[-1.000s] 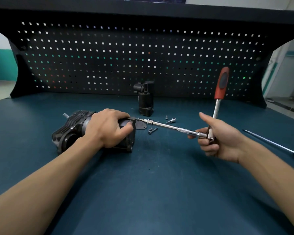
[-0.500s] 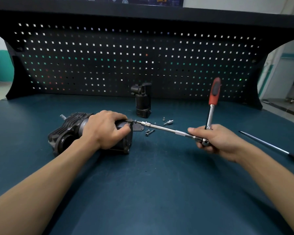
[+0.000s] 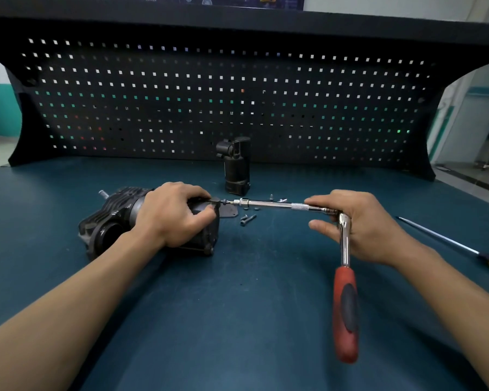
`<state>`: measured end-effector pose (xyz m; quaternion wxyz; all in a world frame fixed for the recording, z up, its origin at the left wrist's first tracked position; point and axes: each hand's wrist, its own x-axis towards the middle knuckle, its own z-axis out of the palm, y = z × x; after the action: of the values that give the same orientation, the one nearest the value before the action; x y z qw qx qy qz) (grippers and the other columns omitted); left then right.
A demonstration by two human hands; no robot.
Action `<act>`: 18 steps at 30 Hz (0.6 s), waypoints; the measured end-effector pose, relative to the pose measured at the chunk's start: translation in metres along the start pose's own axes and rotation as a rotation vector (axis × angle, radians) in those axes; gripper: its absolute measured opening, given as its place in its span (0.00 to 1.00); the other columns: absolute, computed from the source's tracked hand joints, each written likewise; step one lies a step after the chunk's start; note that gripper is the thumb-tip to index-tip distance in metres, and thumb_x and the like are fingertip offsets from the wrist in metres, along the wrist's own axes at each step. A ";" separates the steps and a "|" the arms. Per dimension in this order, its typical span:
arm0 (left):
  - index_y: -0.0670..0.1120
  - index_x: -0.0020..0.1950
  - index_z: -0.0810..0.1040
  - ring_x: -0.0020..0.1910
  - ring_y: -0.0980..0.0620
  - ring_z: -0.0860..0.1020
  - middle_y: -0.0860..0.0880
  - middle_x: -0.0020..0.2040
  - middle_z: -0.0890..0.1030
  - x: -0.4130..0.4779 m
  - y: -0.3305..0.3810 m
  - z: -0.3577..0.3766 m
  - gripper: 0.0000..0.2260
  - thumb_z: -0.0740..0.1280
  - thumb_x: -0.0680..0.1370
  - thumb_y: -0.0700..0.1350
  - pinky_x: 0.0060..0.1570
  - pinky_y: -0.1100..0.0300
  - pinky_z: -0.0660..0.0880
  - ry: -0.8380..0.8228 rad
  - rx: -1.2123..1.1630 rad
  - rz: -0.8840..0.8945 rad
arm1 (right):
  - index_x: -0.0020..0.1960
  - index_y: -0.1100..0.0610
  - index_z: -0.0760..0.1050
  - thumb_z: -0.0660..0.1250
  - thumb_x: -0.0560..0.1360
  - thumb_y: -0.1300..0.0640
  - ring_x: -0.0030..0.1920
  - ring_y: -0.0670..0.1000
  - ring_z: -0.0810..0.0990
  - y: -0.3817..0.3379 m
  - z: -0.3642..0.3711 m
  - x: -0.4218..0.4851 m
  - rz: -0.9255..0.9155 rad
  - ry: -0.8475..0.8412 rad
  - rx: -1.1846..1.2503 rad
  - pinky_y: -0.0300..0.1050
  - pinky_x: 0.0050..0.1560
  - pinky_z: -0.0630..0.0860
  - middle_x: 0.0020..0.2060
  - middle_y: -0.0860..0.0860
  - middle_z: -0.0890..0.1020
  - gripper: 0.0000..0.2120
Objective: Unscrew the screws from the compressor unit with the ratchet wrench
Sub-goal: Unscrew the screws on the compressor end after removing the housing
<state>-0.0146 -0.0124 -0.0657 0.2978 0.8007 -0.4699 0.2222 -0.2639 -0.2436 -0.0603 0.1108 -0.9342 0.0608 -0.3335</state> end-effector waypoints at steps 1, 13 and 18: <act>0.56 0.52 0.84 0.52 0.46 0.79 0.53 0.47 0.84 0.000 0.000 0.000 0.27 0.54 0.65 0.66 0.48 0.52 0.73 -0.001 -0.005 0.000 | 0.61 0.43 0.78 0.77 0.72 0.52 0.38 0.45 0.77 -0.001 0.000 0.000 0.001 -0.002 0.007 0.53 0.40 0.77 0.35 0.41 0.75 0.19; 0.57 0.56 0.82 0.54 0.47 0.79 0.54 0.53 0.85 0.004 -0.004 0.002 0.29 0.51 0.67 0.67 0.43 0.55 0.68 -0.102 0.077 0.035 | 0.57 0.51 0.83 0.77 0.73 0.54 0.40 0.41 0.80 -0.006 0.002 -0.002 0.081 0.032 0.063 0.33 0.41 0.73 0.39 0.35 0.81 0.13; 0.57 0.53 0.83 0.52 0.45 0.80 0.53 0.49 0.85 0.005 -0.003 0.001 0.27 0.52 0.67 0.65 0.41 0.54 0.66 -0.055 0.081 0.061 | 0.44 0.49 0.83 0.75 0.74 0.48 0.29 0.44 0.72 -0.013 0.004 0.001 0.296 -0.008 0.361 0.37 0.31 0.71 0.29 0.49 0.78 0.05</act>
<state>-0.0089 -0.0152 -0.0640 0.2451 0.8031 -0.4928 0.2281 -0.2599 -0.2304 -0.0589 0.3242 -0.8814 0.1362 -0.3156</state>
